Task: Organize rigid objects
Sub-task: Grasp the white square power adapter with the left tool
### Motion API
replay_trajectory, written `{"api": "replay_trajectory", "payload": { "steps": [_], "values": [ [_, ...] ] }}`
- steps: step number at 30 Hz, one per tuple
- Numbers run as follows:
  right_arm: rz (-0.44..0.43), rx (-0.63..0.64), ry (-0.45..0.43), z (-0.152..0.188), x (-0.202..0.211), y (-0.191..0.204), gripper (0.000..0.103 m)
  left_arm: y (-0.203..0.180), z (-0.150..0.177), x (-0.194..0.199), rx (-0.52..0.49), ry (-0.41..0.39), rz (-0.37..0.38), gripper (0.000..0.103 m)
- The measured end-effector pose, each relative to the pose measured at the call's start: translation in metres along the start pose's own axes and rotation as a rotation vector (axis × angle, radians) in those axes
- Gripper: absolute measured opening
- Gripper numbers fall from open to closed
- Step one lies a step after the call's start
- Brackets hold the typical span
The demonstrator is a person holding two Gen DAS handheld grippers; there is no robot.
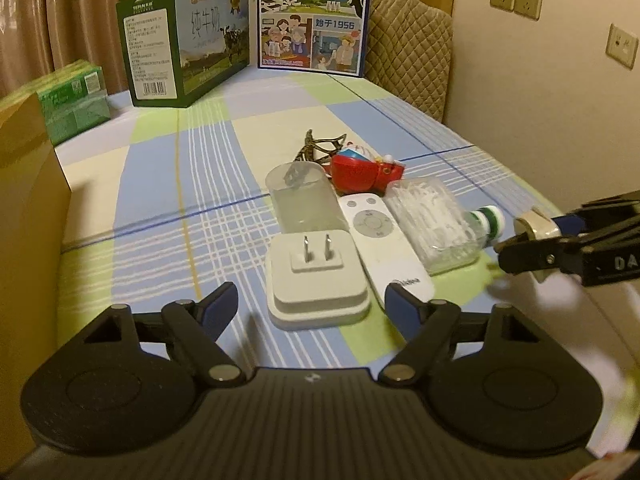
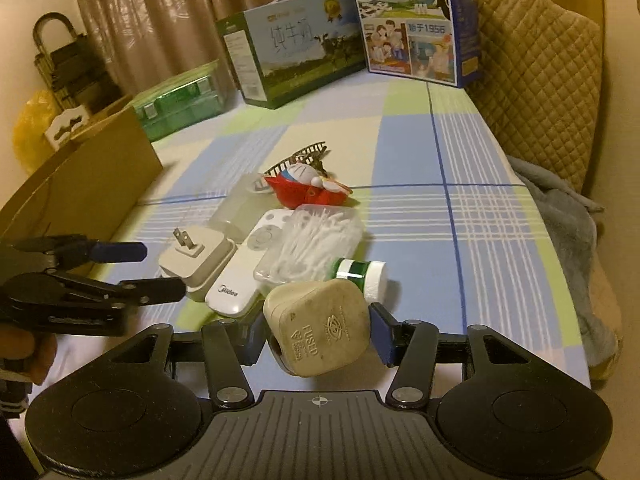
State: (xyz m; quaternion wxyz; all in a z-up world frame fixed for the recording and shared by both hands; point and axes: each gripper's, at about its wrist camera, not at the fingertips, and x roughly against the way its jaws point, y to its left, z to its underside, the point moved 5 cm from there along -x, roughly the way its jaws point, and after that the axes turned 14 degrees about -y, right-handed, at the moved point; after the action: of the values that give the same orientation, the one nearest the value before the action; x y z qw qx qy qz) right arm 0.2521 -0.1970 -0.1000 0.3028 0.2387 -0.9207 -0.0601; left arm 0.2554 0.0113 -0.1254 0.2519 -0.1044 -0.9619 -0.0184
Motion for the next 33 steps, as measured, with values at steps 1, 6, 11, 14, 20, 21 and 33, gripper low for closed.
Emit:
{"api": "replay_trajectory", "payload": {
  "steps": [1, 6, 11, 14, 20, 21, 33],
  "values": [
    [0.007, 0.007, -0.001, 0.000, -0.002, 0.002, 0.050, 0.000, 0.000, -0.003, -0.006, 0.000, -0.010, 0.070],
    [0.020, 0.015, -0.017, -0.002, -0.006, 0.003, 0.050, -0.001, -0.001, -0.017, -0.003, 0.002, -0.022, 0.066],
    [0.033, 0.008, -0.016, -0.001, -0.007, 0.001, 0.050, -0.003, -0.003, -0.019, 0.008, 0.010, -0.017, 0.050],
    [0.047, 0.023, -0.017, -0.001, -0.004, 0.003, 0.050, -0.007, 0.002, -0.006, -0.002, 0.047, -0.025, 0.050],
    [0.069, 0.037, 0.022, 0.014, 0.002, 0.016, 0.050, -0.015, 0.024, 0.038, -0.015, 0.075, -0.039, 0.050],
    [0.066, 0.039, 0.028, 0.018, 0.002, 0.019, 0.050, -0.017, 0.028, 0.043, -0.020, 0.073, -0.040, 0.050],
    [0.054, 0.040, 0.030, 0.024, -0.002, 0.031, 0.050, -0.020, 0.035, 0.030, -0.072, 0.069, -0.073, 0.065]
  ]
}}
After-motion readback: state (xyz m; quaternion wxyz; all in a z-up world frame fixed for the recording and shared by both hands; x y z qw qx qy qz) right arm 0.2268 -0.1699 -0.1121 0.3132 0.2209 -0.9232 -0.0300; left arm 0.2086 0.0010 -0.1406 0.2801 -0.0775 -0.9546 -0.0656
